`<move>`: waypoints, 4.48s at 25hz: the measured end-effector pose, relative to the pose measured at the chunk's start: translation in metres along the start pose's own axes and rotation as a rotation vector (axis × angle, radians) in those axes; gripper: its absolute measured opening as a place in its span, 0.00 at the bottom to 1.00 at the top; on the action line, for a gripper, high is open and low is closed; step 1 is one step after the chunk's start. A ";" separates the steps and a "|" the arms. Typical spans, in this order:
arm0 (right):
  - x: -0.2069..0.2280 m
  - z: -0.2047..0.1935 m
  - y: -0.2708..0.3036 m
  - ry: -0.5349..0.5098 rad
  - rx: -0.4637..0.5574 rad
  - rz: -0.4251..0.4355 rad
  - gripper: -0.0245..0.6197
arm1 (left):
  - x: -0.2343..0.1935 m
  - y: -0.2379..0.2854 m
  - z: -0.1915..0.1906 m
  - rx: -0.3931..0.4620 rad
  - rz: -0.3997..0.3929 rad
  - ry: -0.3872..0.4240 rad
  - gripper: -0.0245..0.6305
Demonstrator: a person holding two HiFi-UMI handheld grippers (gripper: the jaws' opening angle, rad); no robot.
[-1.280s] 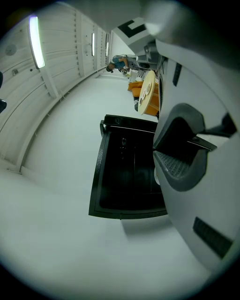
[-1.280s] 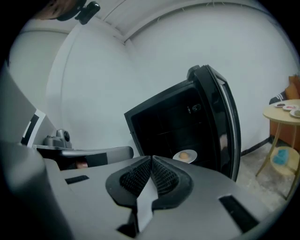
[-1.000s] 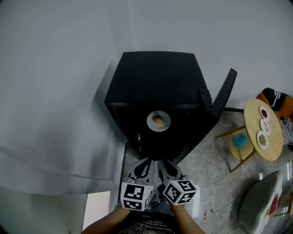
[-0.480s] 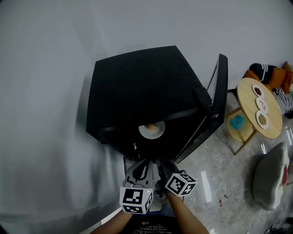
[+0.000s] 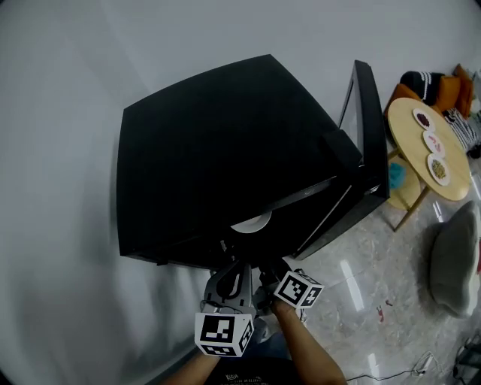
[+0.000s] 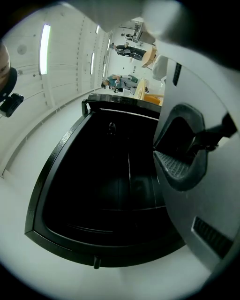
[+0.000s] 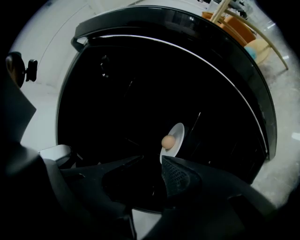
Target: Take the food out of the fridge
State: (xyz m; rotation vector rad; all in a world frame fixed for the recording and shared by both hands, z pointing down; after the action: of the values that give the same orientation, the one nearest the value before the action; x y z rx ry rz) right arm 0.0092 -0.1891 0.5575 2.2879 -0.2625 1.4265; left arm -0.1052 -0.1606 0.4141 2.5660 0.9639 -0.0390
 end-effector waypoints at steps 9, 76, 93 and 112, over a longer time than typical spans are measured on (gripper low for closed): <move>0.037 -0.003 0.041 0.179 0.063 -0.027 0.25 | -0.016 0.012 -0.013 -0.032 -0.021 0.012 0.07; 0.047 -0.002 0.073 0.442 0.047 -0.016 0.08 | -0.034 0.015 -0.021 -0.034 -0.035 0.015 0.07; -0.003 0.013 -0.008 0.420 0.101 0.062 0.08 | -0.027 0.005 -0.011 0.010 -0.002 -0.048 0.07; -0.042 0.030 -0.168 0.358 0.022 0.128 0.08 | 0.081 -0.079 -0.033 0.082 0.135 -0.102 0.07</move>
State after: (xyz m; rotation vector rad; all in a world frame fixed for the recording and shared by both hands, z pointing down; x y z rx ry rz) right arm 0.0774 -0.0561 0.4656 2.0132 -0.2863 1.8773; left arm -0.0981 -0.0435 0.4031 2.6693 0.7657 -0.1732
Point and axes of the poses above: the fingertips, and each gripper's own axes: y forward along the fingers, x to its right, z out of its top, the point moved 8 cm from there along -y, backward along the fingers, and after that the axes turned 8 degrees about -z, right-handed, at the moved point
